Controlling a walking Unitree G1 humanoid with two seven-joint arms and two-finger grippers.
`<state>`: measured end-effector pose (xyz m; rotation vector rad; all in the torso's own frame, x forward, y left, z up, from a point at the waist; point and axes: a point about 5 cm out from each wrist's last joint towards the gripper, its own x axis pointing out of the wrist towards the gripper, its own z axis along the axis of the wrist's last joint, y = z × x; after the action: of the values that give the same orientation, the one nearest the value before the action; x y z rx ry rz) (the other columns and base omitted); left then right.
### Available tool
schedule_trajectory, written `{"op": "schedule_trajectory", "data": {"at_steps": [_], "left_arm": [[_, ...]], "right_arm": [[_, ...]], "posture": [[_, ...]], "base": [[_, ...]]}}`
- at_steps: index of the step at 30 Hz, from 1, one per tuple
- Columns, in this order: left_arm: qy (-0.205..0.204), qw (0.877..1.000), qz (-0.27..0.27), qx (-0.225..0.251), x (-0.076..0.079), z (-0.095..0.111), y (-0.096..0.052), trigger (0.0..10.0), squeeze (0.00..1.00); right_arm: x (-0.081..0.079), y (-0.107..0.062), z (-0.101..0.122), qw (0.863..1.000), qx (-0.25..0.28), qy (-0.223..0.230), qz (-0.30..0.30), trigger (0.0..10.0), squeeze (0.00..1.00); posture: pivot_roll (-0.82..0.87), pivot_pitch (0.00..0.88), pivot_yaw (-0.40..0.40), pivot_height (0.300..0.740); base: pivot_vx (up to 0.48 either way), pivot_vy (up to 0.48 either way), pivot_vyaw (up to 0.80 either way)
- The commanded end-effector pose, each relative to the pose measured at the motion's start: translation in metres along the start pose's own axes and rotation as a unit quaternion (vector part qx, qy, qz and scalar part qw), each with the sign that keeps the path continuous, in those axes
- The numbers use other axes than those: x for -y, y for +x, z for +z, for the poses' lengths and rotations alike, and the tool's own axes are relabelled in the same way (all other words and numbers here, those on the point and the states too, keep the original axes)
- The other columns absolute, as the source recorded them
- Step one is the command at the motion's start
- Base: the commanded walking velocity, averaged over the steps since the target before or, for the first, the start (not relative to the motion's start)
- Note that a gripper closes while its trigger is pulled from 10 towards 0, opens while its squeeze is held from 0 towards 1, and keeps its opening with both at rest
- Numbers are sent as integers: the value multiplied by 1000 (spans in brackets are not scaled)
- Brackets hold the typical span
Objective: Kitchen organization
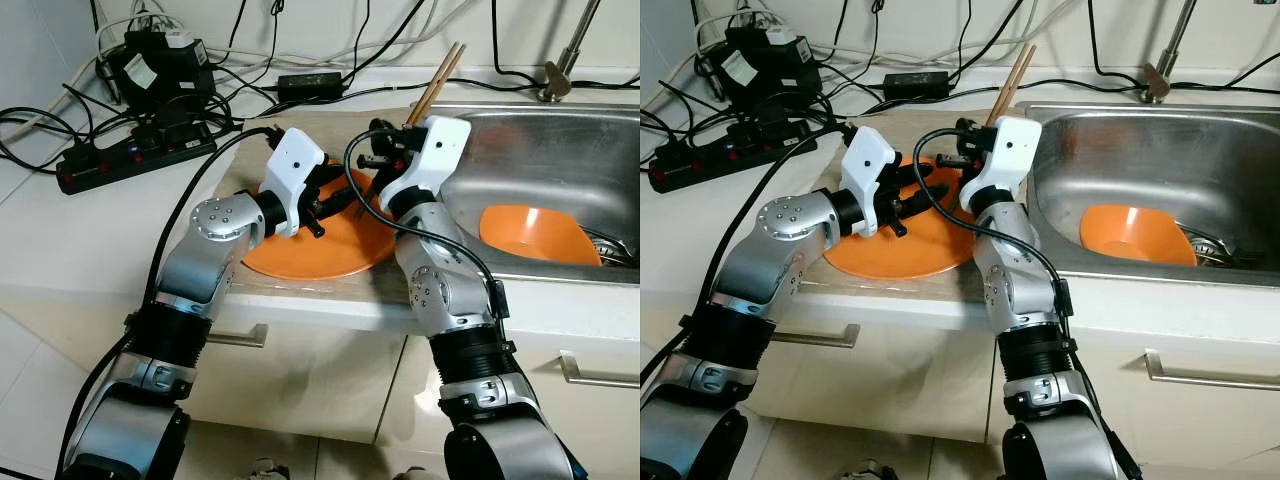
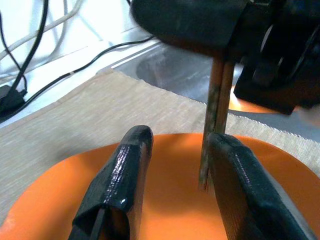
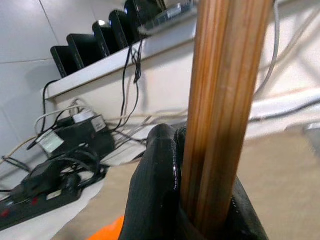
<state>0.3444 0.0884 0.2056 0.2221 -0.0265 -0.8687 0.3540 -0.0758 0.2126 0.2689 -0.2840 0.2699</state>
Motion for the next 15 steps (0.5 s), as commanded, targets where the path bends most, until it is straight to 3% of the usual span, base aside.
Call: {"op": "schedule_trajectory", "data": {"at_steps": [1, 6, 15], "left_arm": [[-13, 1000, 16, -1, -3, -3, -3, 10000, 0], [-28, 999, 34, 4, -4, -6, -4, 10000, 0], [-53, 992, 116, 11, -18, -14, -9, 10000, 0]], "right_arm": [[0, 5, 12, 999, 27, -22, 2, 10000, 0], [6, 2, 9, 999, 21, -32, -9, 10000, 0], [23, -7, -1, 997, 7, -60, -37, 10000, 0]], "posture": [[-4, 22, 87, 715], [-3, 26, 85, 715], [-5, 30, 89, 715]], "base": [[0, 0, 0], [0, 0, 0], [0, 0, 0]]}}
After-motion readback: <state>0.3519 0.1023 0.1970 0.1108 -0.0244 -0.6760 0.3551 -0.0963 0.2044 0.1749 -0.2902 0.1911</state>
